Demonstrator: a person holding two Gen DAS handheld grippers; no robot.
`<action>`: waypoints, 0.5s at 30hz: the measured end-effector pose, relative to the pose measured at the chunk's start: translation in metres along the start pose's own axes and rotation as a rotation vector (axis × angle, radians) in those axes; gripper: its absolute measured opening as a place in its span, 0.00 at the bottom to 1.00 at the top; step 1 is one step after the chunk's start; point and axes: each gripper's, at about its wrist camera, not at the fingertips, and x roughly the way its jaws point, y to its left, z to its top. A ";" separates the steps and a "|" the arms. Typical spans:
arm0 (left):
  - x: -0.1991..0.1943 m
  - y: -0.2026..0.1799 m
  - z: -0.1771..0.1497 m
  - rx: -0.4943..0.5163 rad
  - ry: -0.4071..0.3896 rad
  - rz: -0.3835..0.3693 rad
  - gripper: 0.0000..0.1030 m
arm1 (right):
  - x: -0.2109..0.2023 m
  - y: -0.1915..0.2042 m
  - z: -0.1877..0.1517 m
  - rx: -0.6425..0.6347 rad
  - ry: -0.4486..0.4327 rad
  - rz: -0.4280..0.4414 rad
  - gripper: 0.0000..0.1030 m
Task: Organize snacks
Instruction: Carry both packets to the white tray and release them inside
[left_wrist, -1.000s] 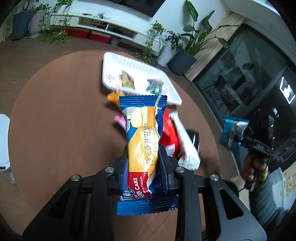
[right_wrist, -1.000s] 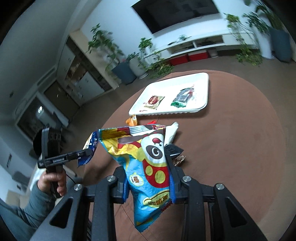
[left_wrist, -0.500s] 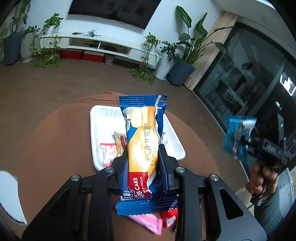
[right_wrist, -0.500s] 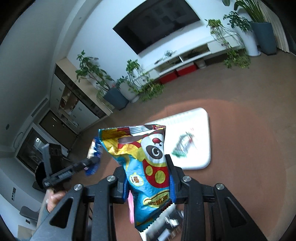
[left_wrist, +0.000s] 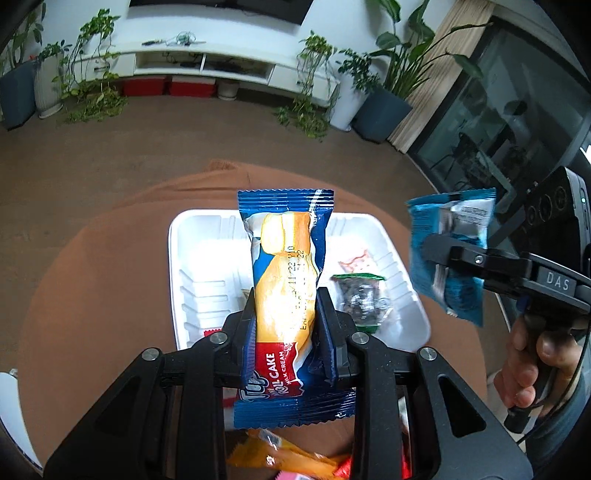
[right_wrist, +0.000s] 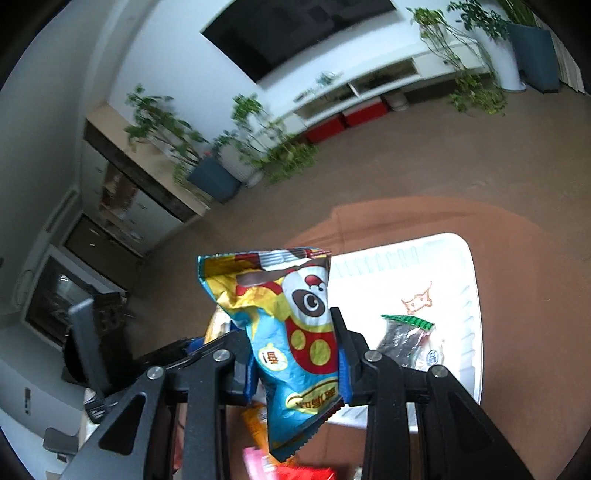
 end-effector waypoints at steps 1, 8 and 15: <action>0.008 0.003 0.000 -0.005 0.006 0.001 0.25 | 0.008 -0.003 0.000 0.006 0.013 -0.006 0.34; 0.044 0.014 -0.004 -0.013 0.039 0.019 0.25 | 0.056 -0.015 -0.006 0.010 0.113 -0.066 0.34; 0.069 0.018 -0.009 -0.012 0.065 0.043 0.26 | 0.075 -0.017 -0.006 -0.014 0.140 -0.089 0.35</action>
